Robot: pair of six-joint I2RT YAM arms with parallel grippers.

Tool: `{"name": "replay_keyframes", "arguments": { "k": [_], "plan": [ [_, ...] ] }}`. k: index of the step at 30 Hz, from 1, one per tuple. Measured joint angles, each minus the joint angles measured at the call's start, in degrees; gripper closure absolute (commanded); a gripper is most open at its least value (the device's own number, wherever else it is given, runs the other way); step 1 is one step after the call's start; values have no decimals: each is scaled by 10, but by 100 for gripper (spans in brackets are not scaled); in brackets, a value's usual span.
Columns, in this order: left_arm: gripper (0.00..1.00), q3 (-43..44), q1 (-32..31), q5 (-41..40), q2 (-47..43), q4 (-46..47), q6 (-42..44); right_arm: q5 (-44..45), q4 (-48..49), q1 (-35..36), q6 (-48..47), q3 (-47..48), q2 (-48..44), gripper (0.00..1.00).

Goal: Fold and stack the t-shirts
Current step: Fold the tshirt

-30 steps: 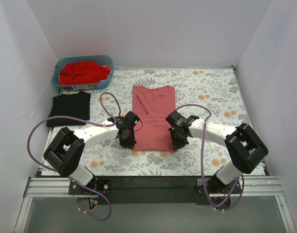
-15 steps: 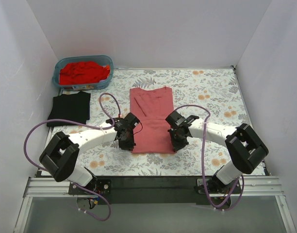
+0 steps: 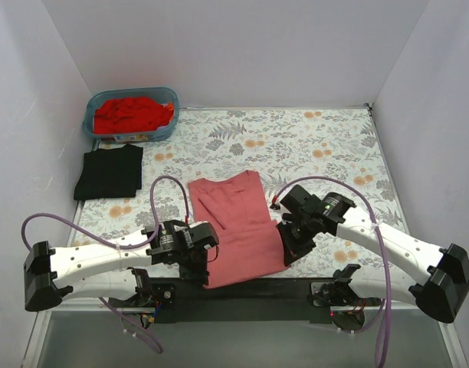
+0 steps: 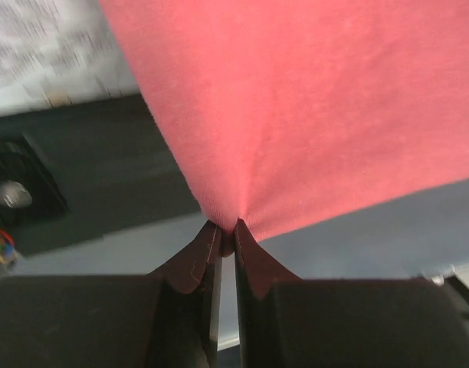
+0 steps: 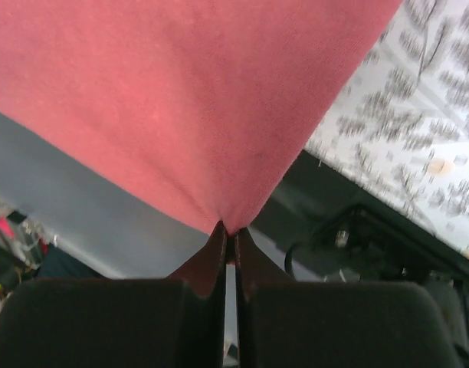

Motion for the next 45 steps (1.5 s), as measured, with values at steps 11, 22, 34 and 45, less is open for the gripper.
{"name": "replay_keyframes", "arguments": {
  "k": [11, 22, 34, 45],
  "plan": [
    [100, 76, 68, 9, -23, -70, -28, -31, -138, 0, -41, 144, 39, 99],
    [100, 107, 282, 20, 51, -22, 126, -35, -150, -73, -121, 331, 223, 99],
    [100, 137, 407, 58, 109, 52, 218, -75, -150, -149, -176, 416, 321, 99],
    [100, 137, 479, 71, 188, 128, 261, -83, -109, -203, -214, 479, 436, 99]
  ]
}}
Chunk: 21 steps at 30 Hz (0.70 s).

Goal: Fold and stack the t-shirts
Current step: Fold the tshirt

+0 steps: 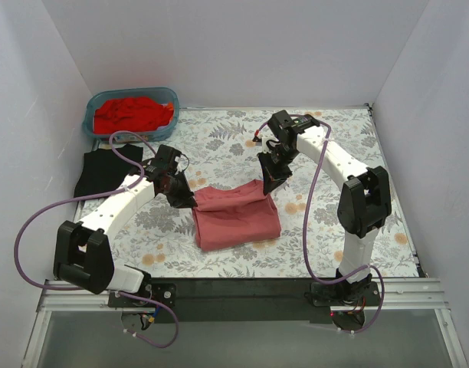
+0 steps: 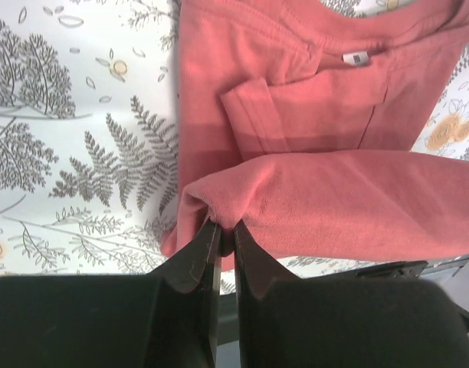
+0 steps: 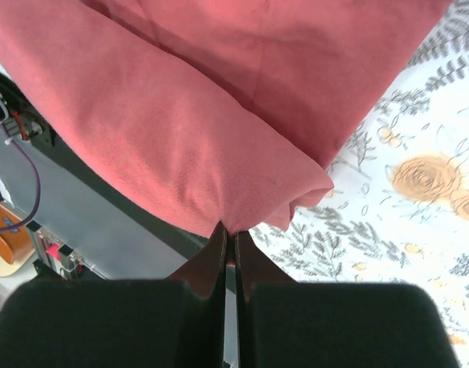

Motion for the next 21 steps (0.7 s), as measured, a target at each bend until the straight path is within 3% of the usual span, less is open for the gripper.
{"name": "replay_keyframes", "arguments": {
  "k": [10, 11, 14, 15, 19, 21],
  "plan": [
    [100, 3, 12, -3, 91, 79, 23, -8, 75, -37, -7, -15, 42, 99],
    [100, 5, 12, -5, 103, 84, 25, -9, 83, -40, -7, -20, 44, 95],
    [82, 9, 12, -12, 132, 99, 31, -11, 113, -50, -4, -38, 51, 85],
    [69, 10, 12, -15, 137, 101, 33, -11, 120, -52, -4, -44, 53, 83],
    [38, 27, 12, -41, 140, 100, 41, -3, 141, -60, 2, -55, 56, 65],
    [30, 40, 12, -56, 134, 101, 45, 10, 158, -61, 10, -57, 49, 59]
  ]
}}
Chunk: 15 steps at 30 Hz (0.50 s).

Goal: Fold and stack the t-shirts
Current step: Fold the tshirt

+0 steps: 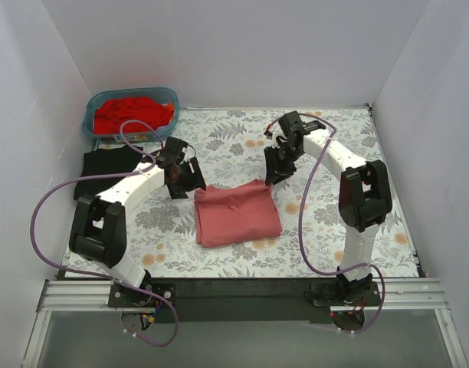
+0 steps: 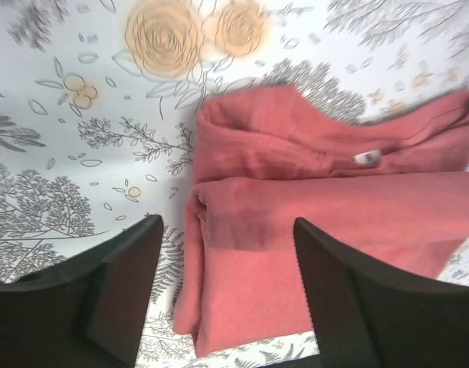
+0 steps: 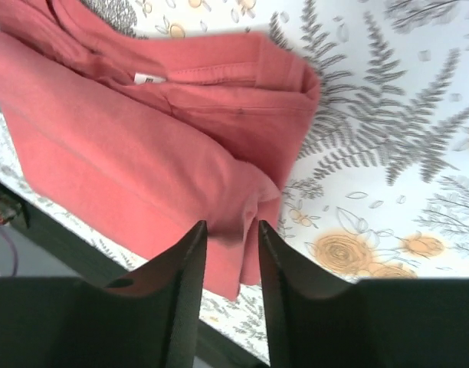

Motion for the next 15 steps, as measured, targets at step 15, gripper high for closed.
{"name": "replay_keyframes", "arguments": {
  "k": [15],
  "plan": [
    [63, -151, -97, 7, -244, 116, 1, -100, 372, 10, 71, -347, -322, 53]
  ]
}}
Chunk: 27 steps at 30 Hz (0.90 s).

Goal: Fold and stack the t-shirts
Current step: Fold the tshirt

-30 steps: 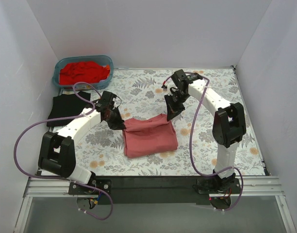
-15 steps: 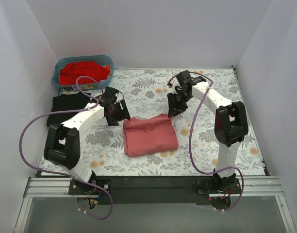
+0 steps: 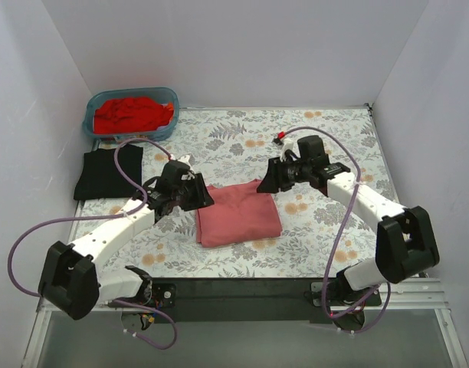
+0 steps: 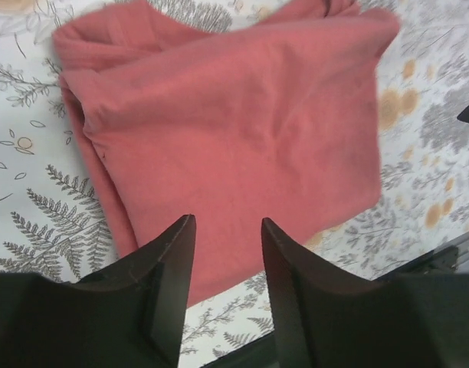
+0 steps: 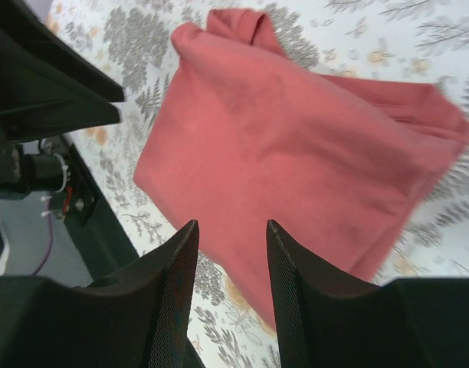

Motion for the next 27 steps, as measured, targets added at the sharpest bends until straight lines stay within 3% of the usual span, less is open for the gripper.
{"name": "replay_keyframes", "arguments": {
  "k": [4, 8, 16, 21, 24, 25, 27],
  "plan": [
    [73, -26, -4, 12, 58, 48, -1, -79, 98, 10, 30, -39, 69, 53],
    [82, -13, 17, 25, 135, 108, -1, -126, 155, 9, 46, -13, 160, 53],
    [81, 96, 108, 87, 366, 199, -17, -153, 243, -54, 73, 81, 360, 55],
    [71, 138, 112, 109, 400, 204, -21, -197, 276, -91, 115, 83, 395, 56],
    [56, 148, 112, 110, 399, 194, -16, -195, 281, -101, 124, 82, 390, 55],
    [47, 153, 112, 110, 398, 187, -13, -191, 281, -101, 126, 78, 382, 55],
    [40, 158, 112, 105, 388, 176, -9, -186, 281, -103, 133, 68, 355, 55]
  ]
}}
